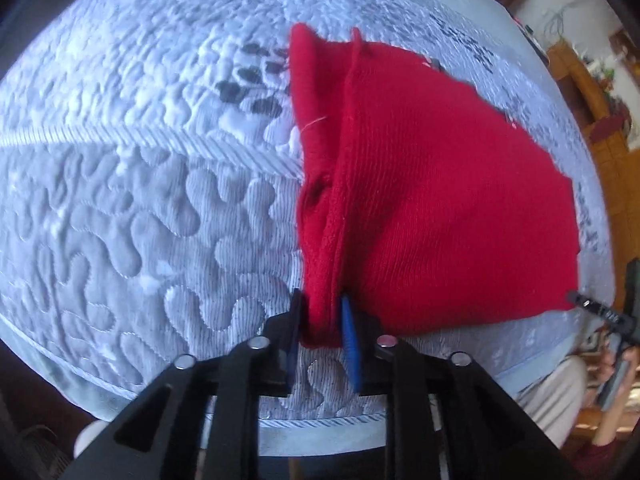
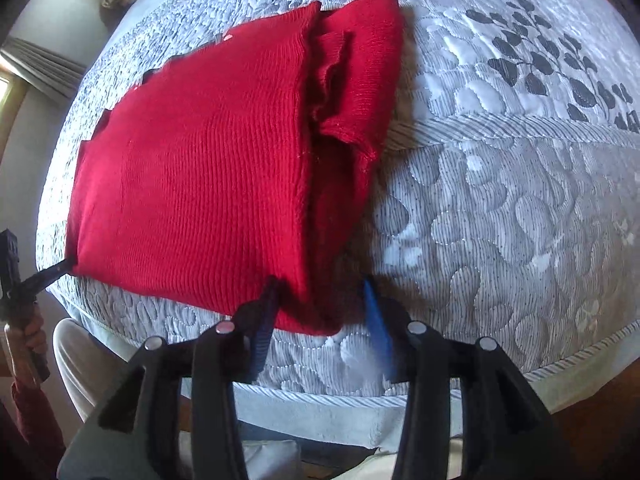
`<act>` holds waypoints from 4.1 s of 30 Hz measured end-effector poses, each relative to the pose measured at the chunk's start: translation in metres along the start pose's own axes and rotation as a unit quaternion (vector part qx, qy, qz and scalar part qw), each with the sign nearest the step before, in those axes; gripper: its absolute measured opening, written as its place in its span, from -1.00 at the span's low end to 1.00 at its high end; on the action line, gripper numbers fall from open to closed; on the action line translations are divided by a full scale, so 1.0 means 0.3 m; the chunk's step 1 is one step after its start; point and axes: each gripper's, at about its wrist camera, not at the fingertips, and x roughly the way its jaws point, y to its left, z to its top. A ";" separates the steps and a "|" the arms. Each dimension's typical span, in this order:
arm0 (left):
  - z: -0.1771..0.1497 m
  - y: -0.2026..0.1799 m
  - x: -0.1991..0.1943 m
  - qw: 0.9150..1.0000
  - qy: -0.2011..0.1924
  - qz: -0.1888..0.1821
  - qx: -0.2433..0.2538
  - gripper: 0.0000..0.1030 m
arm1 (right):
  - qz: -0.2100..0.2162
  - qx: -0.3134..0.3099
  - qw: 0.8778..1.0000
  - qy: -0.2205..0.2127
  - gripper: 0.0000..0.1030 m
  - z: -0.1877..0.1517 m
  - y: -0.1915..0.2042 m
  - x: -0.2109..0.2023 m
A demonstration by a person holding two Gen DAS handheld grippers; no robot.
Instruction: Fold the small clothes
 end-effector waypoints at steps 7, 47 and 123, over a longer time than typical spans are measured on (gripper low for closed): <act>0.030 -0.113 -0.151 0.990 -0.087 0.088 0.071 0.12 | 0.009 0.024 1.000 -0.010 0.07 0.020 -0.044 -0.060; 0.138 -0.188 0.144 0.996 -0.023 0.055 0.072 0.24 | -0.006 0.079 0.996 0.050 -0.84 0.144 0.024 0.059; 0.532 -0.370 0.250 0.968 0.100 -0.212 -0.092 0.40 | 0.064 -0.214 0.973 -0.060 -0.87 0.197 0.692 -0.099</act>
